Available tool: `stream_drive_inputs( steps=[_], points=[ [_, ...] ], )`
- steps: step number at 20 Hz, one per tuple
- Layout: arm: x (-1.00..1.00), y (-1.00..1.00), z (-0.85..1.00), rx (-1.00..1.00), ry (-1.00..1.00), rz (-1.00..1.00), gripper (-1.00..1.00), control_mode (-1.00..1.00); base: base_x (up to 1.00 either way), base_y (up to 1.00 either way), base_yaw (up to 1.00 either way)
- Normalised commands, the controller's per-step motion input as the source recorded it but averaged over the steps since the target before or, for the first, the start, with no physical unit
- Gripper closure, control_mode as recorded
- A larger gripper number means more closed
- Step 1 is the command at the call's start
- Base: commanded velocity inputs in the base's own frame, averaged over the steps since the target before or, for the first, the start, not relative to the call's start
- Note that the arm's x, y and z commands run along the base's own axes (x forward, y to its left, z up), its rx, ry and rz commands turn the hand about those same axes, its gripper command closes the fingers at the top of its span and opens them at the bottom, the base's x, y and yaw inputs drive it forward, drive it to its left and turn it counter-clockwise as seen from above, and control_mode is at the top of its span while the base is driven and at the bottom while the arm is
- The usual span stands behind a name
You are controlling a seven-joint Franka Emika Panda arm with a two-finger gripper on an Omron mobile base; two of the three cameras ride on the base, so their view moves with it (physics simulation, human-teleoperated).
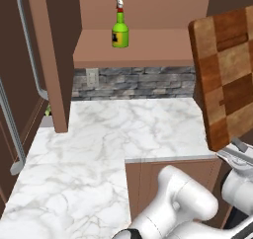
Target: Move the cutting board and knife to the sink. Then move spray from the cabinet to the counter.
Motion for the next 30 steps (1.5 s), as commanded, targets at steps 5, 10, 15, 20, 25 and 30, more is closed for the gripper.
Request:
stream_drive_inputs(
  steps=[5,10,15,20,25,30],
  points=[
    [0.0,0.07,0.03,0.0,-0.03,0.0,1.0,1.0,-0.07,0.06,0.0],
    [0.0,0.0,0.0,0.0,0.0,0.0,1.0,1.0,-0.81,-0.12,0.0],
    [0.0,0.0,0.0,0.0,0.0,0.0,1.0,1.0,-1.0,-0.36,0.0],
    [0.0,0.0,0.0,0.0,0.0,0.0,1.0,1.0,-1.0,-0.53,0.0],
    [0.0,0.0,0.0,0.0,0.0,0.0,1.0,1.0,-1.0,-0.19,-0.05],
    [0.0,0.0,0.0,0.0,0.0,0.0,1.0,1.0,-1.0,0.0,-0.07]
  ],
)
